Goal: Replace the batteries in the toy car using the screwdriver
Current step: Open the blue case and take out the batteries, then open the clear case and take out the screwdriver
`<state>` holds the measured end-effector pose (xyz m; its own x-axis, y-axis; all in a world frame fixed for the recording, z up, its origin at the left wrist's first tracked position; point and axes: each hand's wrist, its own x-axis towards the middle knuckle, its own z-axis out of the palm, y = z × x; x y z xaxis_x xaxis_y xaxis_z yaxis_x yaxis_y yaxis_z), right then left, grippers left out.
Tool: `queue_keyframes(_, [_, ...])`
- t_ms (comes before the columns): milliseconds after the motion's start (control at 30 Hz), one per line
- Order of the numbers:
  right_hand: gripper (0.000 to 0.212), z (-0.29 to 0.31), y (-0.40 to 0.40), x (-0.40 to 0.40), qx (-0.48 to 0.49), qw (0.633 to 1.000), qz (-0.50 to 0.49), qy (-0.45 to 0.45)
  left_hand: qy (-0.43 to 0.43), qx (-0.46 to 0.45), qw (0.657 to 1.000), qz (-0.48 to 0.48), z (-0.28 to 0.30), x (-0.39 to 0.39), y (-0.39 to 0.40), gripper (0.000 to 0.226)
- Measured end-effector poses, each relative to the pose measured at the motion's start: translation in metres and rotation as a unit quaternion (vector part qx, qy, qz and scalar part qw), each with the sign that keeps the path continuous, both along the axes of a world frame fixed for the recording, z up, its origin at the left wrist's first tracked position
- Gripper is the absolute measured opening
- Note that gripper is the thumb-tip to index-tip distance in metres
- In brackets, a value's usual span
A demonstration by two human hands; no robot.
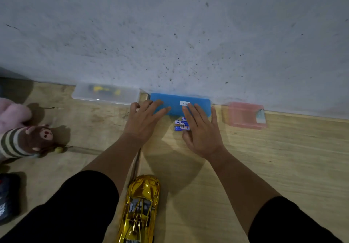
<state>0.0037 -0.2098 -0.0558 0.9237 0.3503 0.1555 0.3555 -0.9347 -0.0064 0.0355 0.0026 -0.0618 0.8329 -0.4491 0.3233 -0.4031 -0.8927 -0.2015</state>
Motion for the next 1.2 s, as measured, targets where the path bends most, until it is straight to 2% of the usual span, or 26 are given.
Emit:
queue_keyframes(200, [0.045,0.003,0.011,0.010,0.060,0.997,-0.016,-0.050,0.029,-0.075,0.997,-0.003,0.004,0.001,-0.002,0.033])
queue_keyframes(333, [0.035,0.016,0.041,0.027,0.036,0.995,0.014,-0.092,0.023,-0.095,0.995,0.012,0.024,0.004,0.021,0.035])
queue_keyframes(467, [0.037,0.019,0.103,0.041,0.041,0.989,0.070,-0.121,0.011,-0.101,0.992,0.077,0.032,0.006,0.089,0.043])
queue_keyframes(633, [0.047,0.010,0.183,0.052,0.014,0.990,0.099,-0.104,0.074,-0.083,0.982,0.150,0.032,0.014,0.164,0.054])
queue_keyframes(800, [0.063,0.001,0.223,0.057,-0.024,0.997,0.021,-0.069,0.110,-0.106,0.983,0.104,0.026,0.019,0.189,0.051])
queue_keyframes(900, [0.053,0.000,0.225,0.053,-0.021,0.995,0.013,-0.102,0.108,-0.125,0.981,0.097,0.028,0.018,0.189,0.052])
queue_keyframes(1100, [0.043,0.001,0.227,0.032,-0.017,0.991,0.013,-0.135,0.033,-0.116,0.990,0.074,0.023,0.013,0.188,0.045])
queue_keyframes(1200, [0.051,-0.003,0.227,0.030,-0.043,0.988,0.022,-0.146,0.017,-0.110,0.991,0.074,0.022,0.015,0.188,0.046])
